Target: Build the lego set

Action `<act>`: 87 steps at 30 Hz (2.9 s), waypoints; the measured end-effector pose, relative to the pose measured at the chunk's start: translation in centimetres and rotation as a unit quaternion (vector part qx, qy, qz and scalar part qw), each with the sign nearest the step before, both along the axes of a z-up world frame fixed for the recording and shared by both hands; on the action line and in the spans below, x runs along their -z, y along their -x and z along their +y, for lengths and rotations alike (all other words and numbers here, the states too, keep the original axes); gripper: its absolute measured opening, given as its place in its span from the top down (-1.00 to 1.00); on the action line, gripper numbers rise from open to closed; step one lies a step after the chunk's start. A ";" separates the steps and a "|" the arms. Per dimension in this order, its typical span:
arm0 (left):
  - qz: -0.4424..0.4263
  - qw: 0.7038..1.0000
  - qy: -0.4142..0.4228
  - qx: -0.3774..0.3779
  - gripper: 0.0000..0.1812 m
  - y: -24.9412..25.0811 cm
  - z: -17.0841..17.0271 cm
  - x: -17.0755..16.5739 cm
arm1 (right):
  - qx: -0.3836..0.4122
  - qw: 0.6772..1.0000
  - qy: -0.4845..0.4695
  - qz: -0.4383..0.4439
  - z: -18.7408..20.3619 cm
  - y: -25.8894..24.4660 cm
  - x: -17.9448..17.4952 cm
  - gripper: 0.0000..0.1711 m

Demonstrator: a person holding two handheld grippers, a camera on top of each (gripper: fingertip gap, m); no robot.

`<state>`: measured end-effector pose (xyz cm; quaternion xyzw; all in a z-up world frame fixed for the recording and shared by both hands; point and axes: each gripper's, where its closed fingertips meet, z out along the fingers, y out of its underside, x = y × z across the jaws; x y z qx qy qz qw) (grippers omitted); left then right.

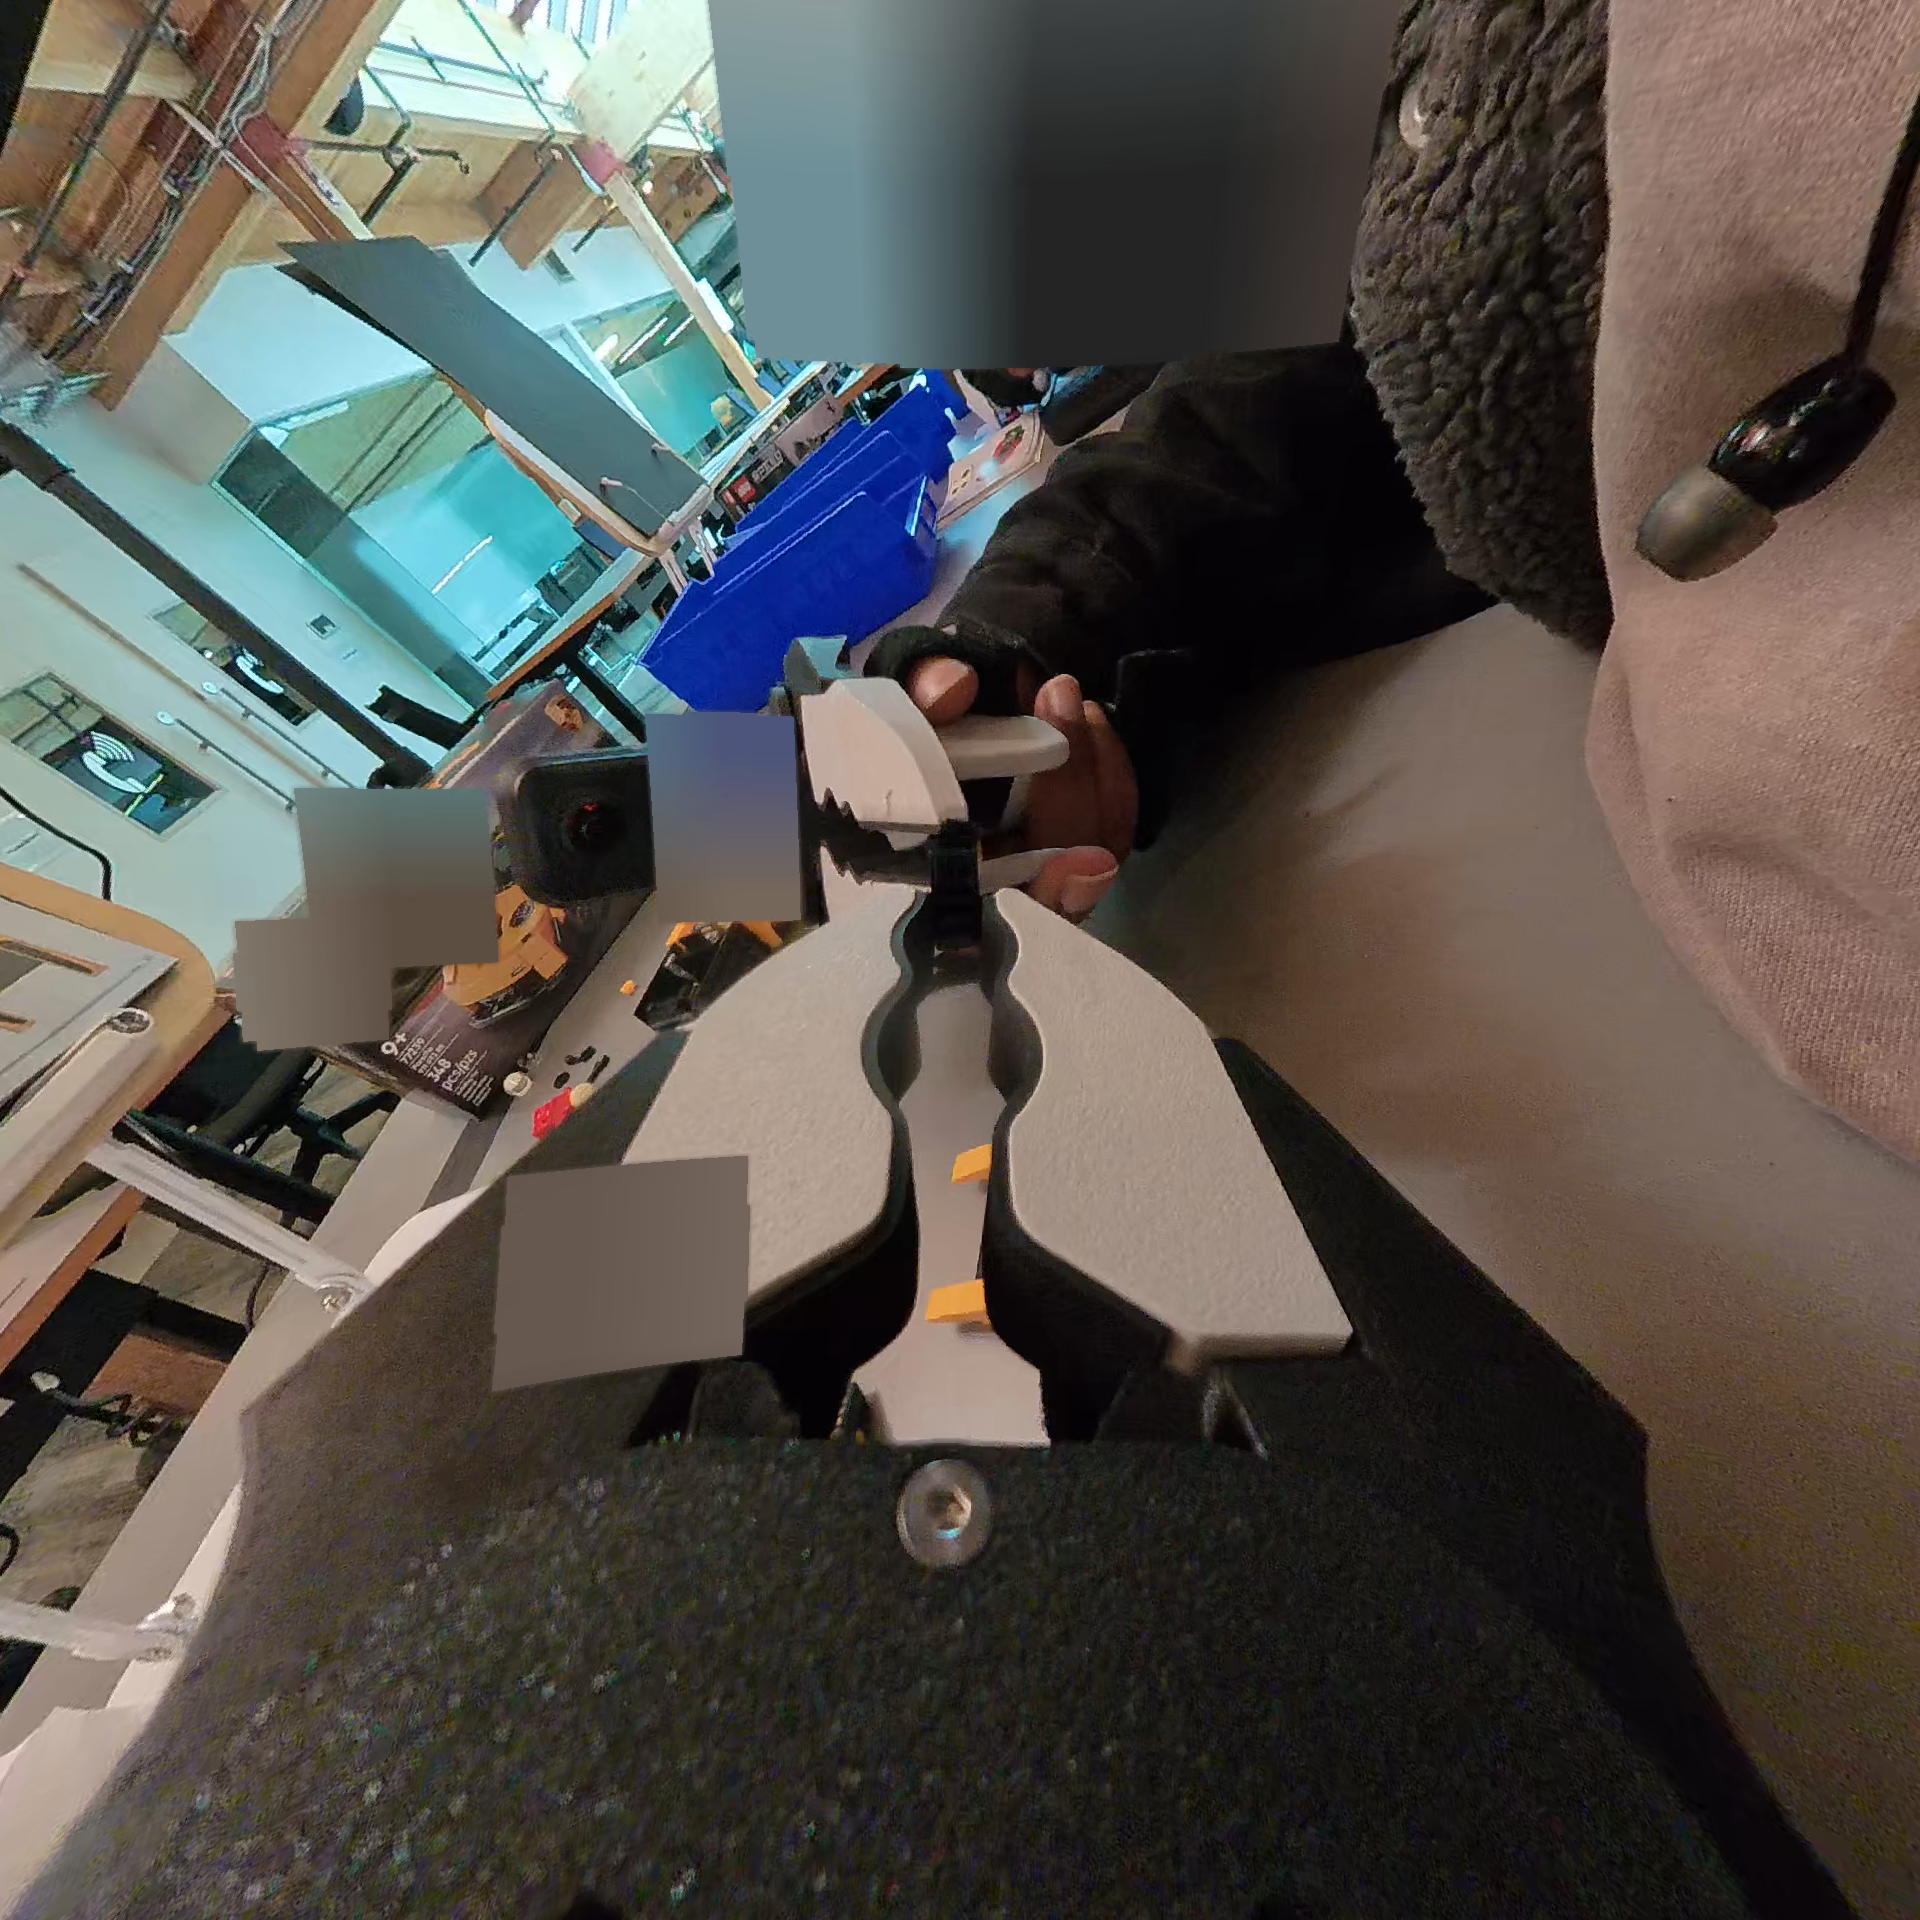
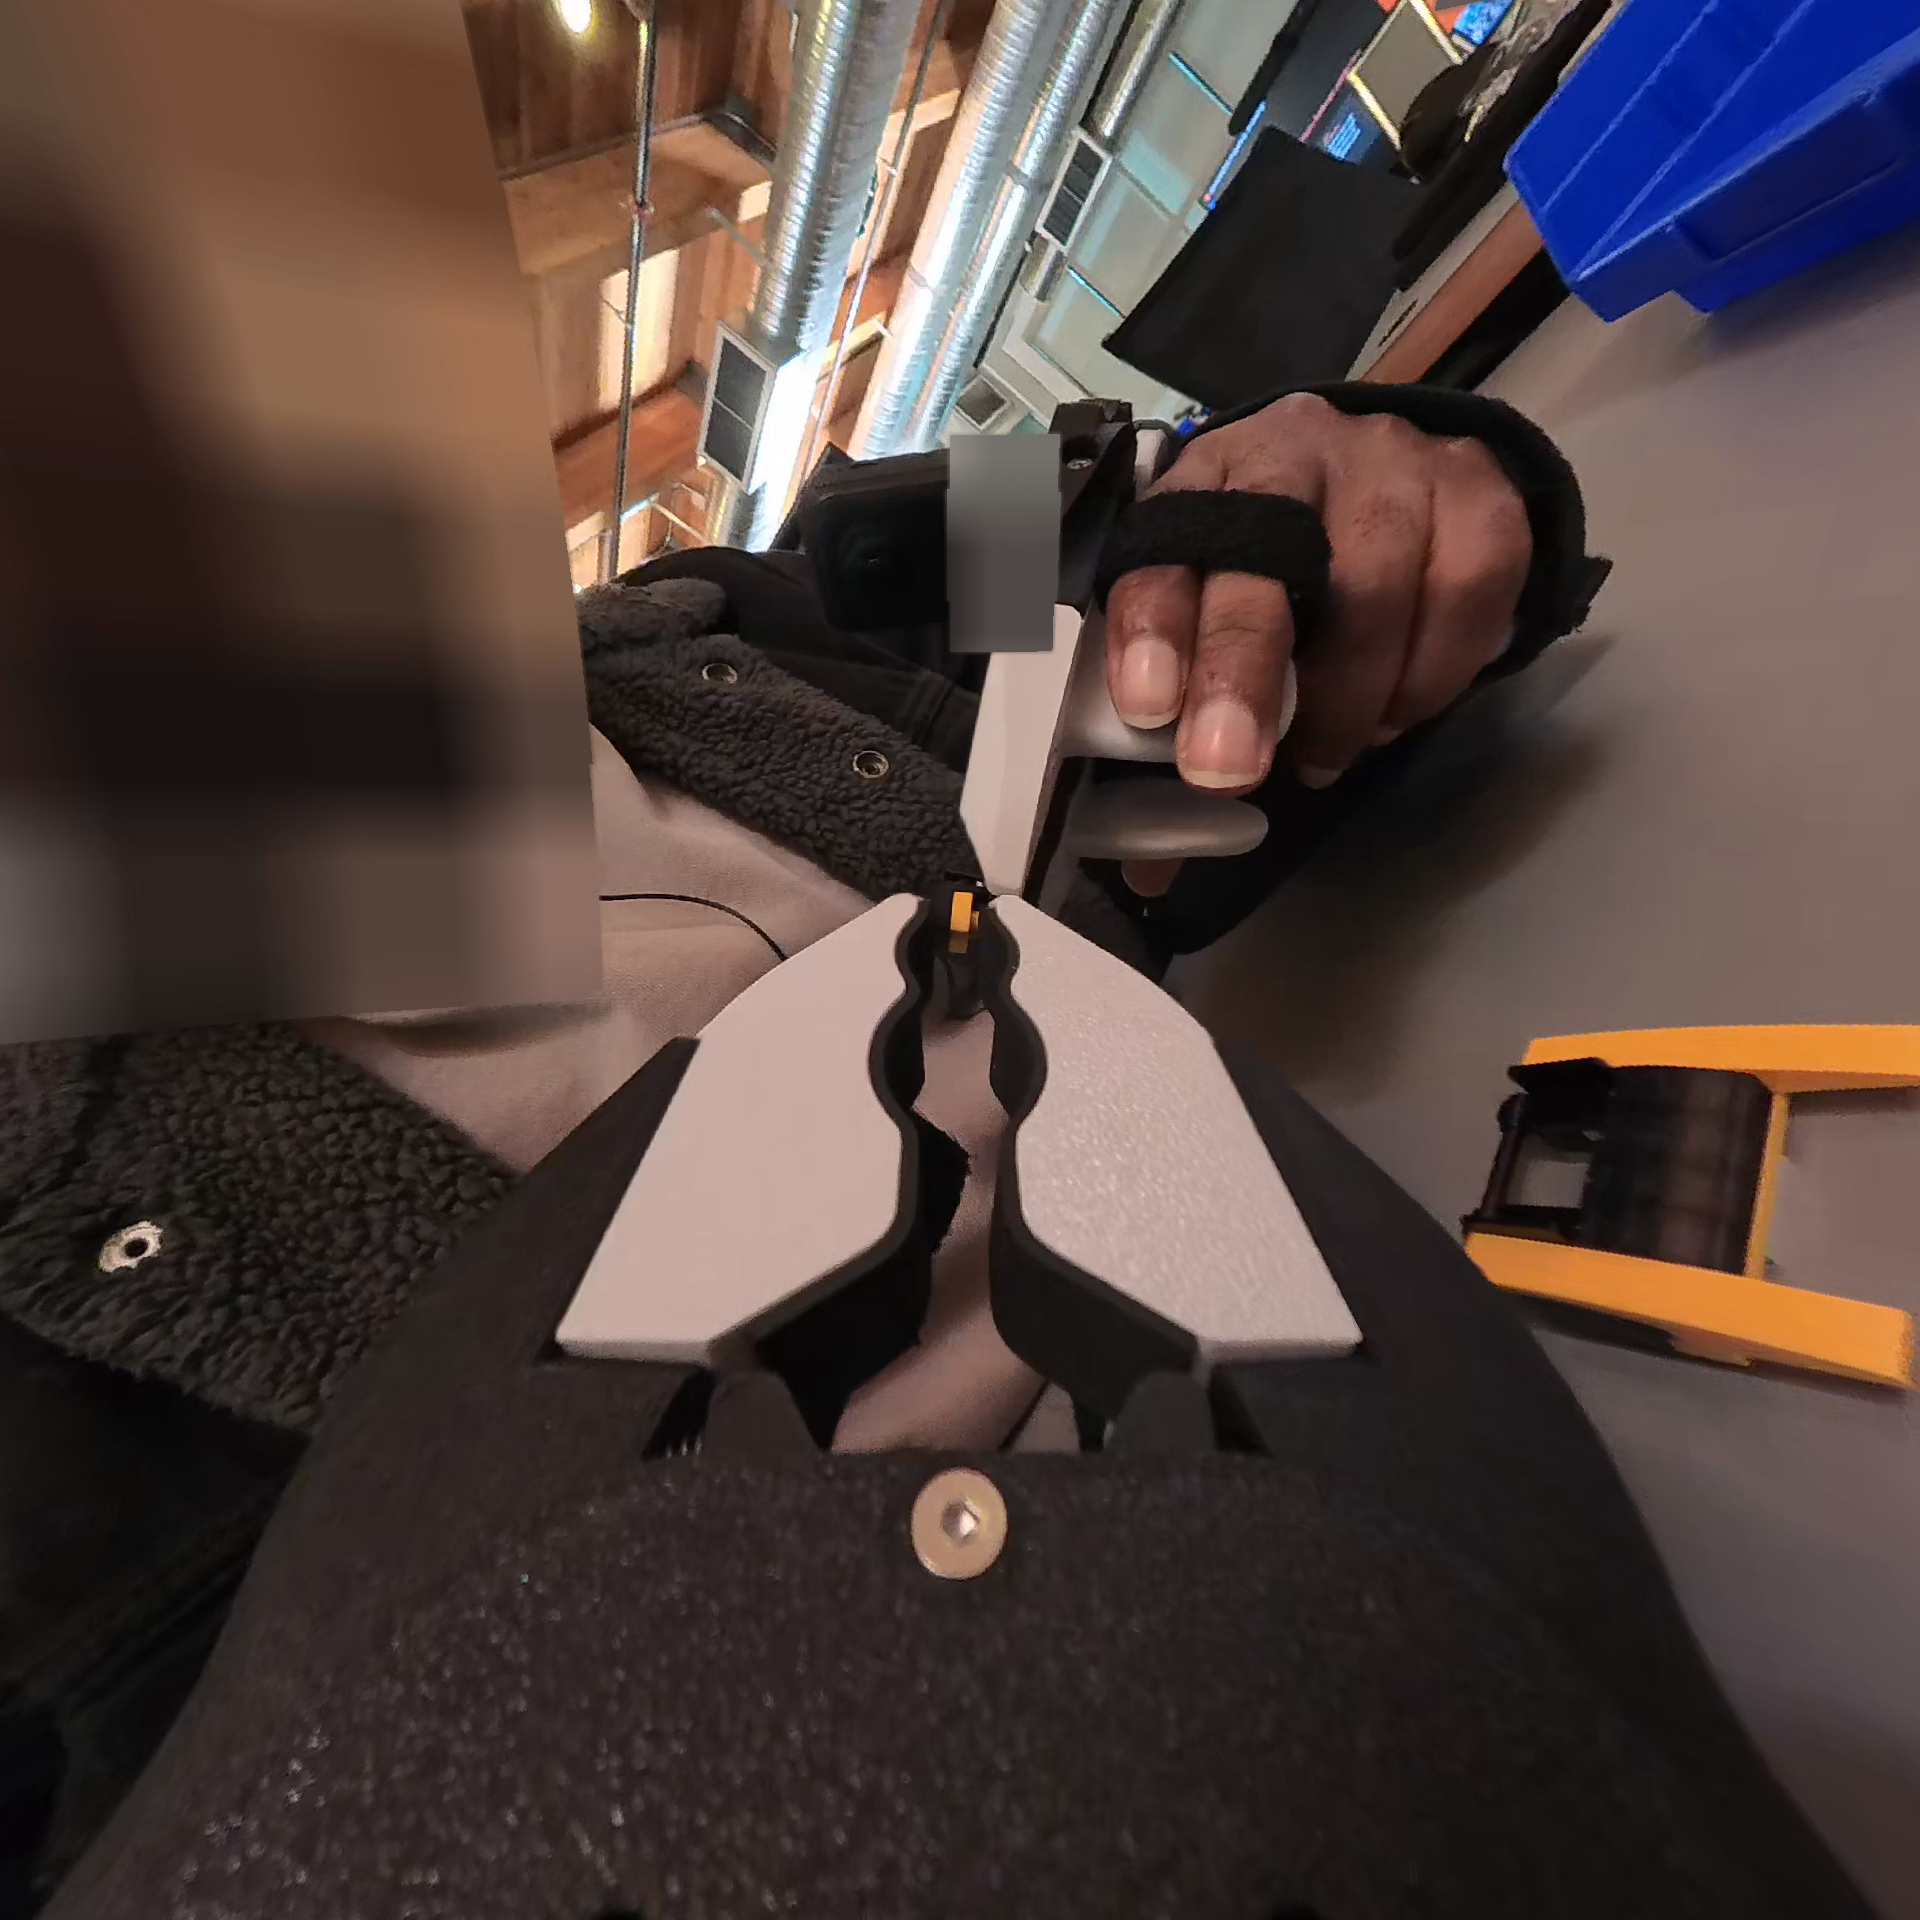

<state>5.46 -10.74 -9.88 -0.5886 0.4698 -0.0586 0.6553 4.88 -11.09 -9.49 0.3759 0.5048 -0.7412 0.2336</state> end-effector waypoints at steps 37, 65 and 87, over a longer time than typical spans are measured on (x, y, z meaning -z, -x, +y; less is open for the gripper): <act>0.012 0.972 0.023 -0.231 0.91 5.3 4.2 0.3 | 0.315 0.913 -0.256 0.044 4.1 5.2 -0.3 0.68; -0.258 0.955 0.145 -0.012 0.81 2.4 1.4 -3.5 | 0.247 0.869 -0.305 0.301 1.3 1.8 -3.1 0.83; -0.266 0.954 0.142 0.011 0.94 1.4 0.6 -4.3 | 0.265 0.851 -0.300 0.339 0.7 1.5 -3.8 0.83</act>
